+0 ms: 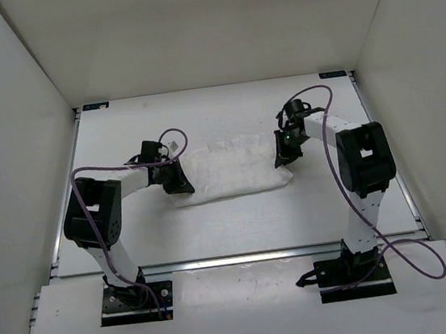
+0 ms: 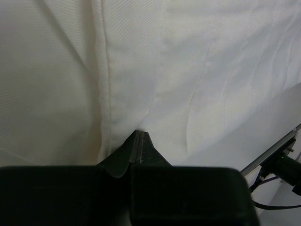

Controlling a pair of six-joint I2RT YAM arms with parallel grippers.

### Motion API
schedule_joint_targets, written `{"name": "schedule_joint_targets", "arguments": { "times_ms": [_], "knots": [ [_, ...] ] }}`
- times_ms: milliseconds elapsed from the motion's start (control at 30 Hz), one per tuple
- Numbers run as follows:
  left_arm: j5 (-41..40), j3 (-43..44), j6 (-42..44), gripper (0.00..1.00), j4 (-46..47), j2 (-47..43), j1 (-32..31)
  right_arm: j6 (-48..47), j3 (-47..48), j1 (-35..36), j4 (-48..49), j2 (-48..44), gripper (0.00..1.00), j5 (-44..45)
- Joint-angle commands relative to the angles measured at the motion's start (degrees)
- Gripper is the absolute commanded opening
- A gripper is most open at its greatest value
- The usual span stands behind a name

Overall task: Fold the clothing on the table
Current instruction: Fold the skirt

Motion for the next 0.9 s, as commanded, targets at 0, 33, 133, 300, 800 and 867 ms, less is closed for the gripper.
{"name": "schedule_joint_targets", "arguments": {
  "times_ms": [0,33,133,300,800,867],
  "knots": [
    [-2.33,0.64,-1.4,0.0,-0.78,1.01,-3.5,-1.06,1.73,-2.74,-2.31,-5.67,0.0,5.1],
    [-2.68,0.64,-2.19,0.0,-0.25,0.92,-3.86,-1.5,2.87,-2.57,-2.84,-6.63,0.0,5.53],
    [-3.47,0.47,-4.91,0.0,0.63,0.92,-5.45,-2.29,7.08,-0.2,-5.03,-6.82,0.0,7.2],
    [-6.37,-0.5,-9.67,0.0,1.77,0.31,-8.17,-1.68,13.68,3.93,-8.81,-5.24,0.0,8.7],
    [-3.12,3.19,-16.43,0.0,6.52,4.17,-8.61,6.31,19.4,14.66,-2.15,-7.78,0.0,-2.01],
    [-2.76,2.49,-17.31,0.0,8.53,4.61,-8.35,6.76,20.28,17.02,-0.73,-6.91,0.0,-2.72]
  ]
}}
